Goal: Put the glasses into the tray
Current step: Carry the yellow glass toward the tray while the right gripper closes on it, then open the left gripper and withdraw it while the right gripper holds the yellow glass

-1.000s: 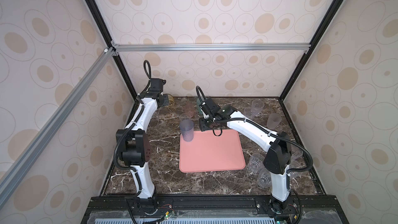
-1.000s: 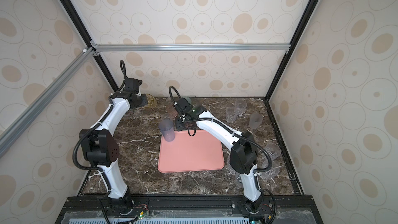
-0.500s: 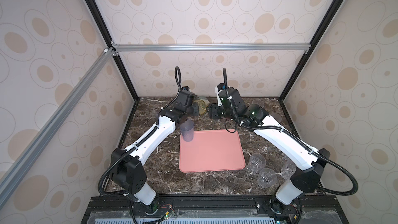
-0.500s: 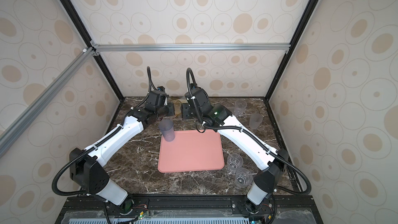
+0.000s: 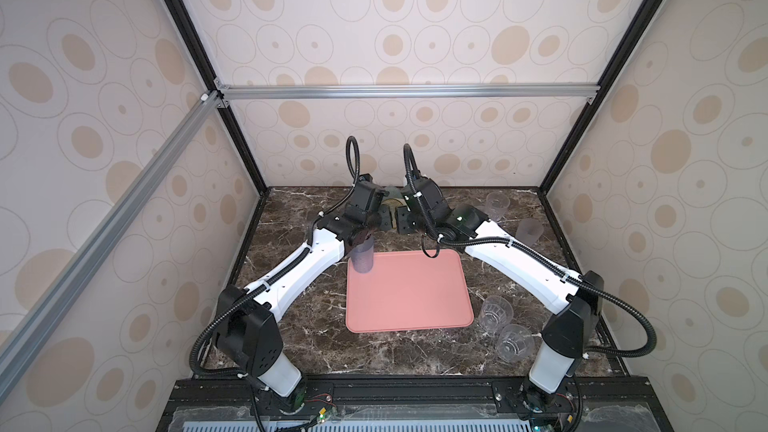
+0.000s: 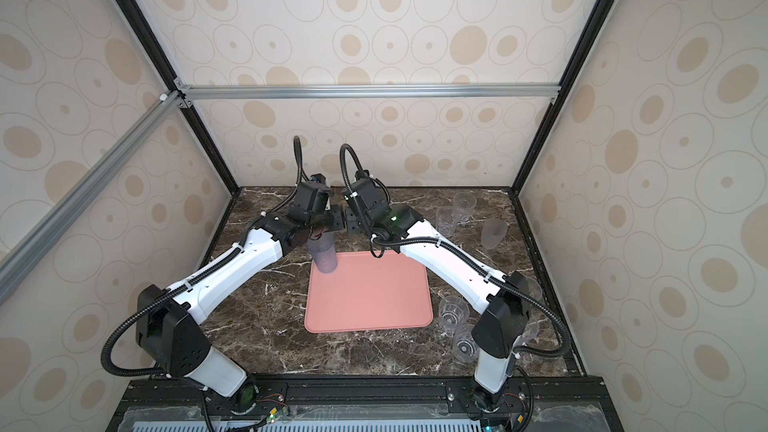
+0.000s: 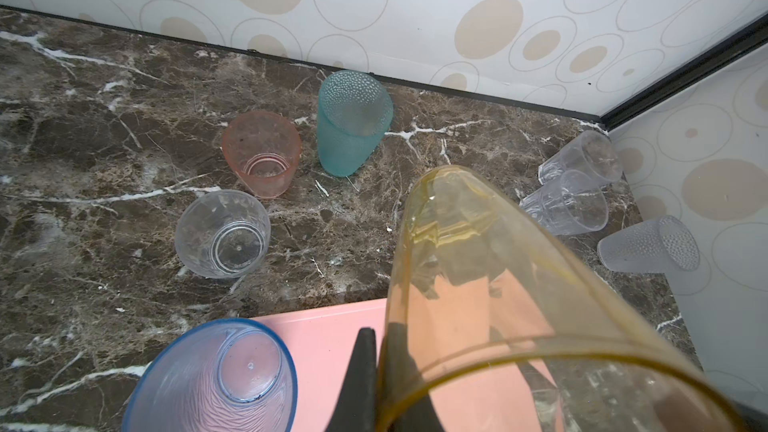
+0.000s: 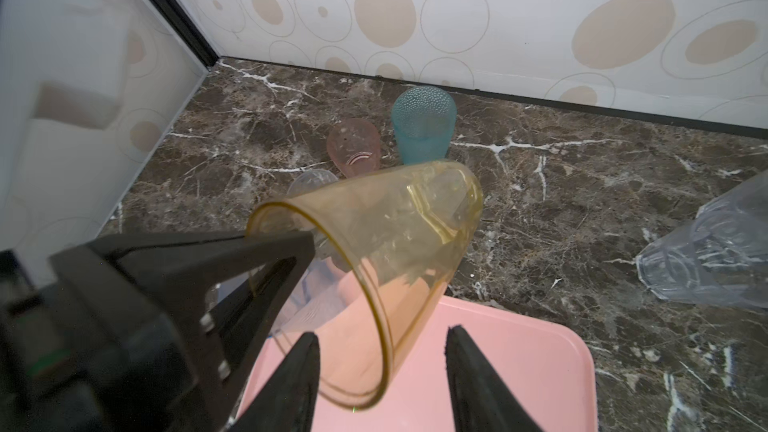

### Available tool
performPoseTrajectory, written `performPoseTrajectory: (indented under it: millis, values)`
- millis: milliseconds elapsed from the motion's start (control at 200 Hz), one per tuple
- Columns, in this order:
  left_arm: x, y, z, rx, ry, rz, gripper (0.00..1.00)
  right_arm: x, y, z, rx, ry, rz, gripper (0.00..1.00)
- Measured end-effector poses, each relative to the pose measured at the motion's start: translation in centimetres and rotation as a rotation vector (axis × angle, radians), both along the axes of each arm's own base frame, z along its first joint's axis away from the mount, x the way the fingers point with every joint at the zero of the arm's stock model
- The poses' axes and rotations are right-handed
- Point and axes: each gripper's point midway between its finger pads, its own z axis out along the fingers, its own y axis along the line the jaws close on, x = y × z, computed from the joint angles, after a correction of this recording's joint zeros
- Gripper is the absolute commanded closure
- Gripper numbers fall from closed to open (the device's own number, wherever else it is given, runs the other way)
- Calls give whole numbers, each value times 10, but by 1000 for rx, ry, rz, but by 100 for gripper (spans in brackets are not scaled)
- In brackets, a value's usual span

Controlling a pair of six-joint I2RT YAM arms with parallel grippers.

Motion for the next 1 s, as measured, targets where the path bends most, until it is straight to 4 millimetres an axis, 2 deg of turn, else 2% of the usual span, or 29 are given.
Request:
performPoseTrajectory:
  millis: [70,170,340,500,665,815,915,1000]
  values:
    - [-2,-3,-1,-12,7,-7,100,6,-3,-7,-40,-10,-25,58]
    - [-5,-6,0,-30,16,-17,98,11,-6,-16,-97,-28,-55,70]
    - [-11,-9,-8,-50,52,-15,89,15,-11,-15,-135,-68,-108,87]
    - [-17,-14,-3,-89,64,-41,76,18,-18,-21,-187,-53,-132,94]
    - [-31,-14,32,-149,8,-72,61,19,-32,-38,-251,17,-132,96]
    - [-43,3,68,-167,-75,-68,54,14,-46,-45,-268,112,-101,96]
    - [-46,19,80,-137,-124,-52,51,9,-56,-47,-264,210,-58,95]
    - [-45,36,78,-75,-155,-23,50,8,-56,-46,-258,295,-12,95]
